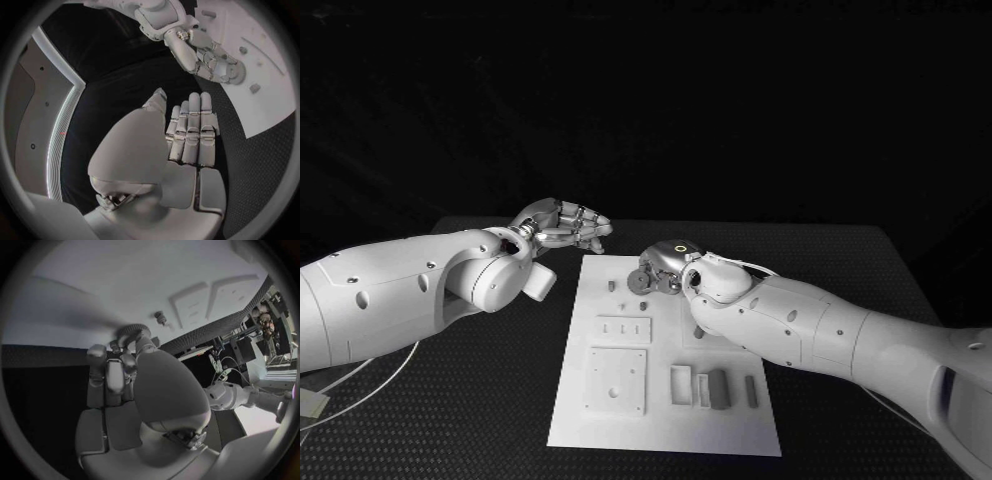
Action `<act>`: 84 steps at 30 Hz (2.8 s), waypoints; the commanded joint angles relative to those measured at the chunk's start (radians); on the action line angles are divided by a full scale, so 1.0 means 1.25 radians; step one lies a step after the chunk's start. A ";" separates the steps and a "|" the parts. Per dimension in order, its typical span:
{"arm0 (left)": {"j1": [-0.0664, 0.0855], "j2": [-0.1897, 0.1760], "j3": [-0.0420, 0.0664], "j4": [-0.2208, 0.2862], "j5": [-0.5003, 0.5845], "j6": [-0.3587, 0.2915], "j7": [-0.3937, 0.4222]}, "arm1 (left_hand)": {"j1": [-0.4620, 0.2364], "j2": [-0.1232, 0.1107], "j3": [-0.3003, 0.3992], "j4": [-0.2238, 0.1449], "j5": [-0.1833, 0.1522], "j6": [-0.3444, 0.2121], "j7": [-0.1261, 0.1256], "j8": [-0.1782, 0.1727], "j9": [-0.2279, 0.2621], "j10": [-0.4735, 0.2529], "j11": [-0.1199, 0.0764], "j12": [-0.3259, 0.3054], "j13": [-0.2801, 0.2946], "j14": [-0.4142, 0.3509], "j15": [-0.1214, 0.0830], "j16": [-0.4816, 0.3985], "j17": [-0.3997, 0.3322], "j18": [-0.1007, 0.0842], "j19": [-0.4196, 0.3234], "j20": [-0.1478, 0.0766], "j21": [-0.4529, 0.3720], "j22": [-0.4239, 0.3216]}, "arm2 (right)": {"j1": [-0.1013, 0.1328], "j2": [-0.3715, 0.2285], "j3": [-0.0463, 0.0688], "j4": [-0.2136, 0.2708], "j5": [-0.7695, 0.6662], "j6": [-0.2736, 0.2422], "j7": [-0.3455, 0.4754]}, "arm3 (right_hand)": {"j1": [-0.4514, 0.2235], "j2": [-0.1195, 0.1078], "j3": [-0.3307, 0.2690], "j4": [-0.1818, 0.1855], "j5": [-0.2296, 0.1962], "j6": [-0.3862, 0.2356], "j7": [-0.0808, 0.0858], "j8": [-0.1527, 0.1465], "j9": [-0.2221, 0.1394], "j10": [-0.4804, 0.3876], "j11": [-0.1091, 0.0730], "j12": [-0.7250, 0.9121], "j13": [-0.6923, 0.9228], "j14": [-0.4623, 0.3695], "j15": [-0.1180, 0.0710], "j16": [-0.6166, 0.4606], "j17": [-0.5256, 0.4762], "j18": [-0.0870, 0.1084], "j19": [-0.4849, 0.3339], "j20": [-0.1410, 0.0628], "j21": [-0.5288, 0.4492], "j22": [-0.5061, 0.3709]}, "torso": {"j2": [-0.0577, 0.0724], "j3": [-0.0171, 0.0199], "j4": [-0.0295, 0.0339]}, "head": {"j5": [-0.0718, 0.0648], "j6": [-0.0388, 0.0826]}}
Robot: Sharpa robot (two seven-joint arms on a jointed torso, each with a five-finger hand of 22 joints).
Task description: Assemble the parts on the task board
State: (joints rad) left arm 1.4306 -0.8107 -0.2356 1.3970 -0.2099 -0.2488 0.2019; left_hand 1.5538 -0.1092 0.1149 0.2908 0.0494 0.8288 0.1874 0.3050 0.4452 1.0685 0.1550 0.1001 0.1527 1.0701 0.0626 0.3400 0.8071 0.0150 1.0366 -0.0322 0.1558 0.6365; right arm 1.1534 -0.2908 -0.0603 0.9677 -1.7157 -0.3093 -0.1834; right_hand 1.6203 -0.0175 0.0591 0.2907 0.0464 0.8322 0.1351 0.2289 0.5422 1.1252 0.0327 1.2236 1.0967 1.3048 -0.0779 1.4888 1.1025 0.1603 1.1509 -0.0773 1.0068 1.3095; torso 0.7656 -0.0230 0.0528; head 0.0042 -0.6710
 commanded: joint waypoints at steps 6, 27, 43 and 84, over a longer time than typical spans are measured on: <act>0.001 0.001 0.001 0.001 -0.002 0.008 0.006 | -0.006 -0.004 -0.005 -0.001 0.002 -0.004 0.003 -0.004 0.000 0.002 0.003 -0.003 0.001 0.005 0.001 -0.006 0.002 0.008 0.000 -0.002 -0.006 0.000 | -0.002 -0.001 -0.001 0.004 0.005 0.010 -0.005 | -0.047 -0.041 -0.002 0.002 0.000 -0.017 0.019 -0.013 -0.003 -0.010 0.010 -0.004 -0.055 -0.007 0.011 -0.003 -0.010 0.081 0.004 -0.002 -0.001 -0.003 | 0.000 -0.0004 0.0006 | -0.001 0.001; 0.001 -0.004 0.001 -0.004 -0.002 0.009 0.009 | -0.006 -0.004 -0.004 -0.001 0.002 -0.004 0.003 -0.004 0.000 0.002 0.003 -0.003 0.001 0.005 0.001 -0.007 0.002 0.008 0.000 -0.002 -0.006 0.000 | -0.003 -0.046 0.011 0.063 0.016 -0.081 -0.009 | -0.149 -0.154 0.113 0.002 0.000 -0.051 0.028 -0.026 0.015 -0.013 0.017 0.000 -0.057 -0.006 0.019 -0.001 -0.017 0.081 0.020 -0.004 -0.004 -0.013 | 0.000 0.0002 -0.0016 | 0.001 0.003; 0.001 -0.008 0.000 -0.023 -0.009 0.021 0.013 | -0.007 -0.005 -0.005 -0.001 0.002 -0.003 0.003 -0.003 0.000 0.004 0.003 -0.003 0.002 0.006 0.001 -0.008 0.003 0.008 0.001 -0.002 -0.007 0.000 | 0.008 -0.148 0.075 0.193 0.070 -0.092 -0.015 | -0.192 -0.185 0.140 0.000 0.000 -0.049 0.032 -0.022 0.026 -0.014 0.022 0.005 -0.057 -0.005 0.024 0.002 -0.018 0.081 0.023 -0.007 -0.002 -0.013 | -0.002 0.0038 -0.0066 | 0.002 0.012; -0.027 0.001 0.000 -0.086 -0.065 0.052 0.015 | -0.014 0.003 -0.011 0.000 0.001 0.020 -0.007 0.007 0.006 0.049 -0.017 0.014 0.018 0.011 0.000 -0.019 0.015 0.007 0.004 -0.004 -0.012 0.003 | 0.009 -0.375 0.046 0.158 0.332 -0.054 0.303 | -0.106 -0.166 0.084 0.000 0.000 -0.041 0.030 -0.022 0.067 -0.082 0.025 -0.547 -0.458 -0.121 0.025 -0.149 -0.187 0.066 -0.073 0.033 -0.069 -0.034 | -0.026 0.0331 -0.0461 | 0.018 0.027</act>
State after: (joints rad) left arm 1.3967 -0.8124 -0.2366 1.2887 -0.2859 -0.2025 0.2064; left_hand 1.5453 -0.1087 0.1073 0.2928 0.0494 0.8539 0.1767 0.3132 0.4527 1.1294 0.1303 0.1160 0.1736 1.0775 0.0625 0.3204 0.8248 0.0149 1.0402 -0.0357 0.1480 0.6391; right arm 1.1666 -0.7605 -0.0010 1.1725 -1.3260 -0.4331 0.1279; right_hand 1.4976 -0.2261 0.1679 0.2909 0.0464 0.7800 0.1670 0.2058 0.6257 1.0219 0.0610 0.5496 0.5314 1.1539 -0.0517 1.3040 0.8695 0.1699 1.0664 -0.0354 0.9247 1.2674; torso 0.7316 0.0181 -0.0038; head 0.0278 -0.6391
